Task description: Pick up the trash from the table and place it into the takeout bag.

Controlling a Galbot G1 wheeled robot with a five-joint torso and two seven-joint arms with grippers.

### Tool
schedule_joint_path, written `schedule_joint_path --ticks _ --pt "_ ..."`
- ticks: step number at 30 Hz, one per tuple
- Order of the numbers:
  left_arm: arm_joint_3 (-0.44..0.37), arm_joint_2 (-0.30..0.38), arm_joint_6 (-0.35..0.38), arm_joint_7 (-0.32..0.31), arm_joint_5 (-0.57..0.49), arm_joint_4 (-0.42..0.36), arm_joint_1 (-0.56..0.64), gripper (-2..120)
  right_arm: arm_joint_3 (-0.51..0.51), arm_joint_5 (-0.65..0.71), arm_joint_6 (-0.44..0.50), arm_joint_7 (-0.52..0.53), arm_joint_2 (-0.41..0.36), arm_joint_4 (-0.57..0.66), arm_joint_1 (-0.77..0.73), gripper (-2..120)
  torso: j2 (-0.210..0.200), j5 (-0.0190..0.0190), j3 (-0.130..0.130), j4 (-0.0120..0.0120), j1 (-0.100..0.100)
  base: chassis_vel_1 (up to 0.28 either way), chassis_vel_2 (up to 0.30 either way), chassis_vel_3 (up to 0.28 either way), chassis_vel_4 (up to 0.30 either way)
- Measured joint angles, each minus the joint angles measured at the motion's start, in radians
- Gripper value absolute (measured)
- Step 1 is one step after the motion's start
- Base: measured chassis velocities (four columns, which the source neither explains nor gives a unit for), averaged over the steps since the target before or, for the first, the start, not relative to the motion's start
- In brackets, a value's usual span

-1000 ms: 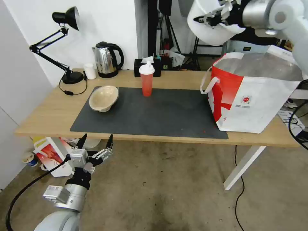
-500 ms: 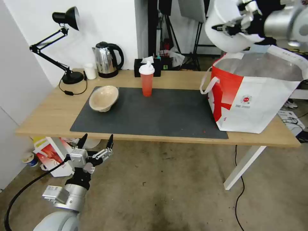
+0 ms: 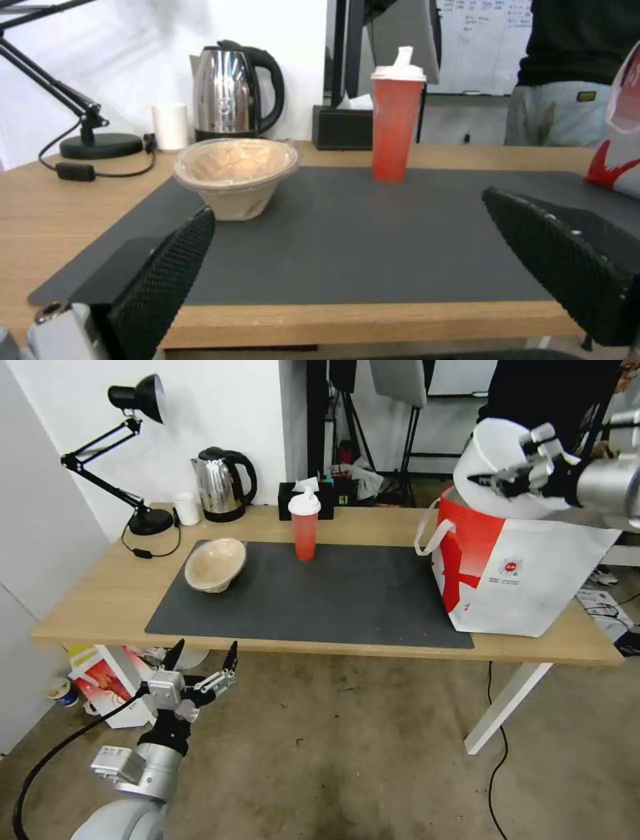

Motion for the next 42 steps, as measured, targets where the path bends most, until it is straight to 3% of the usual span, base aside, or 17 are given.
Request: schedule_joint_path --ticks 5,13,38,42 --pt "-0.002 0.004 -0.002 0.0 -0.002 -0.002 0.005 100 0.11 -0.003 0.0 0.003 -0.029 0.037 -0.147 0 0.0 -0.0007 0.0 0.0003 0.0 0.0 0.0 0.0 0.0" --pt "0.0 0.003 -0.003 0.0 -0.002 -0.009 0.007 100 0.182 -0.006 0.0 0.006 -0.041 0.065 -0.255 2 0.0 -0.0004 0.0 0.0001 0.0 0.0 0.0 0.0 0.0" --pt "-0.005 0.002 -0.011 -0.001 -0.004 -0.009 0.009 100 0.174 0.034 0.01 0.062 -0.027 0.063 -0.189 96 0.0 -0.0003 0.0 0.0001 0.0 0.0 0.0 0.0 0.0" --pt "-0.01 0.003 -0.012 -0.001 -0.004 -0.009 0.009 100 0.174 0.059 0.037 0.088 -0.009 0.072 -0.156 100 0.0 -0.0005 0.0 0.0001 0.0 0.0 0.0 0.0 0.0"
